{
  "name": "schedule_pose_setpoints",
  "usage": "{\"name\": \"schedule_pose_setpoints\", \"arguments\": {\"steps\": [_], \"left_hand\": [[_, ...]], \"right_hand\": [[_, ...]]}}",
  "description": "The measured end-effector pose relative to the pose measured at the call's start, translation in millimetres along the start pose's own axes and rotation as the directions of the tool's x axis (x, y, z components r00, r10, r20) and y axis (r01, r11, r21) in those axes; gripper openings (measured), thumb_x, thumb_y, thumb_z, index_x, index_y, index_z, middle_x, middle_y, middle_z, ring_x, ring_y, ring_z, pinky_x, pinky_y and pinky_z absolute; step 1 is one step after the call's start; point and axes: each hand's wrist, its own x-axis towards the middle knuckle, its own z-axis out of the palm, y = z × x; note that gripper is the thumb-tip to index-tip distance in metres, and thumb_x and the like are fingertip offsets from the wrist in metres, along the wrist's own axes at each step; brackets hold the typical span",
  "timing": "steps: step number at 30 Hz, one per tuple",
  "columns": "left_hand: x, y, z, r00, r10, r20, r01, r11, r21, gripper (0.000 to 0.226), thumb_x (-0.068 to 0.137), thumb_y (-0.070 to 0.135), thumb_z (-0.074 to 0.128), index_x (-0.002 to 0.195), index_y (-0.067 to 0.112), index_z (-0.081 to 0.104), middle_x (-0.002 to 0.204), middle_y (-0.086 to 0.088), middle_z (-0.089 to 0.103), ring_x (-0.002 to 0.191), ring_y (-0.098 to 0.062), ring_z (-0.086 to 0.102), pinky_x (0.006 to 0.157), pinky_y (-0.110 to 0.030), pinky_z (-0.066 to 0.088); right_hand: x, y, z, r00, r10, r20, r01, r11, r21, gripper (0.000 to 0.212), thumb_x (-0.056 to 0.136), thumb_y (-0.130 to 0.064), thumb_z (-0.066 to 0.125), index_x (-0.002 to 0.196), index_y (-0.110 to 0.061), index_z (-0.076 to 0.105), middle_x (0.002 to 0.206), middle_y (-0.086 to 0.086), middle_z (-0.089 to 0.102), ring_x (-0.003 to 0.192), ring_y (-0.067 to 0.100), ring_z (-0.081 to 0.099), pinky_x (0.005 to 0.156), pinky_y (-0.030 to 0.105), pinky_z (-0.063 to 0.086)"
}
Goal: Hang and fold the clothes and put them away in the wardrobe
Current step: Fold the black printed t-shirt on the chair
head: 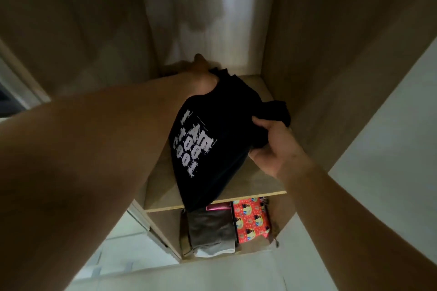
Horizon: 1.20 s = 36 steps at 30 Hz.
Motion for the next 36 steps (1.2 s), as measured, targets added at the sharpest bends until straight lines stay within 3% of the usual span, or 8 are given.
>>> {"name": "schedule_pose_setpoints", "arguments": {"steps": [4, 10, 12, 15, 19, 23, 29, 36], "left_hand": [[20.7, -10.4, 46.2, 0.998, 0.052, 0.022, -0.051, 0.998, -0.043, 0.050, 0.085, 0.049, 0.073, 0.117, 0.022, 0.047, 0.122, -0.002, 0.056, 0.112, -0.022, 0.056, 0.100, -0.037, 0.045], [22.0, -22.0, 107.9, 0.997, 0.054, 0.063, -0.049, 0.996, -0.072, 0.053, 0.093, 0.033, 0.068, 0.135, 0.016, 0.040, 0.137, -0.012, 0.049, 0.124, -0.031, 0.053, 0.103, -0.041, 0.045], [22.1, -18.6, 118.1, 0.994, 0.108, 0.022, -0.108, 0.994, 0.021, 0.062, 0.089, 0.039, 0.072, 0.136, 0.017, 0.037, 0.137, -0.014, 0.046, 0.123, -0.033, 0.052, 0.101, -0.043, 0.045], [15.7, -17.2, 127.0, 0.991, 0.133, -0.001, -0.131, 0.983, 0.128, 0.073, 0.085, 0.045, 0.074, 0.140, 0.020, 0.033, 0.138, -0.013, 0.043, 0.121, -0.035, 0.052, 0.099, -0.047, 0.047], [-15.9, -34.5, 131.6, 0.974, 0.100, -0.203, -0.056, 0.976, 0.210, 0.048, 0.096, 0.038, 0.059, 0.138, 0.023, 0.043, 0.133, -0.011, 0.050, 0.122, -0.034, 0.053, 0.100, -0.051, 0.045], [-84.5, -57.6, 140.8, 0.976, -0.180, -0.120, 0.209, 0.930, 0.304, 0.059, 0.100, 0.056, 0.032, 0.152, 0.030, 0.026, 0.163, -0.014, 0.017, 0.150, -0.040, 0.010, 0.116, -0.066, 0.013], [-121.3, -122.5, 152.7, 0.989, -0.148, -0.006, 0.140, 0.923, 0.358, 0.078, 0.092, 0.075, 0.011, 0.153, 0.039, -0.022, 0.166, -0.011, -0.018, 0.151, -0.030, -0.023, 0.119, -0.058, -0.013], [-98.4, -155.6, 125.5, 0.994, -0.041, 0.099, -0.005, 0.905, 0.426, 0.100, 0.078, 0.092, 0.008, 0.155, 0.036, -0.022, 0.163, -0.004, -0.029, 0.148, -0.019, -0.031, 0.121, -0.052, -0.014]], "right_hand": [[30.7, 9.3, -24.9, 0.983, -0.044, -0.176, 0.032, 0.997, -0.071, 0.034, 0.093, -0.003, 0.063, 0.126, -0.010, 0.064, 0.112, 0.012, 0.075, 0.097, 0.025, 0.073, 0.057, 0.030, 0.059], [54.4, 20.7, -52.5, 0.871, -0.293, -0.394, 0.088, 0.883, -0.461, 0.039, 0.089, -0.006, 0.067, 0.127, -0.009, 0.062, 0.112, 0.012, 0.072, 0.101, 0.030, 0.070, 0.090, 0.044, 0.059], [54.9, 21.8, -58.4, 0.821, -0.417, -0.390, 0.121, 0.795, -0.595, 0.053, 0.088, -0.003, 0.069, 0.138, -0.007, 0.053, 0.128, 0.014, 0.066, 0.115, 0.034, 0.065, 0.098, 0.032, 0.051], [47.1, 17.5, -60.5, 0.779, -0.541, -0.315, 0.115, 0.618, -0.778, 0.080, 0.087, -0.002, 0.072, 0.149, -0.007, 0.022, 0.136, 0.021, 0.053, 0.123, 0.039, 0.058, 0.086, 0.027, 0.047], [38.8, 13.2, -58.4, 0.794, -0.605, -0.065, -0.032, 0.065, -0.997, 0.101, 0.082, -0.010, 0.075, 0.155, -0.016, 0.006, 0.148, 0.028, 0.028, 0.133, 0.046, 0.039, 0.105, 0.047, 0.045], [50.7, 9.4, -57.7, 0.818, -0.498, 0.287, 0.001, -0.498, -0.867, 0.080, 0.092, -0.043, 0.053, 0.158, -0.025, 0.012, 0.167, 0.017, -0.002, 0.155, 0.038, -0.002, 0.119, 0.064, 0.006], [78.7, 20.6, -76.3, 0.962, -0.051, 0.267, 0.185, -0.597, -0.781, 0.071, 0.103, -0.055, 0.032, 0.158, -0.044, -0.011, 0.169, 0.002, -0.015, 0.155, 0.023, -0.016, 0.123, 0.056, -0.004], [70.6, 43.1, -70.5, 0.946, -0.200, 0.256, 0.034, -0.723, -0.690, 0.077, 0.099, -0.065, 0.018, 0.161, -0.024, 0.000, 0.169, 0.012, 0.001, 0.155, 0.034, -0.006, 0.119, 0.066, -0.007]]}}
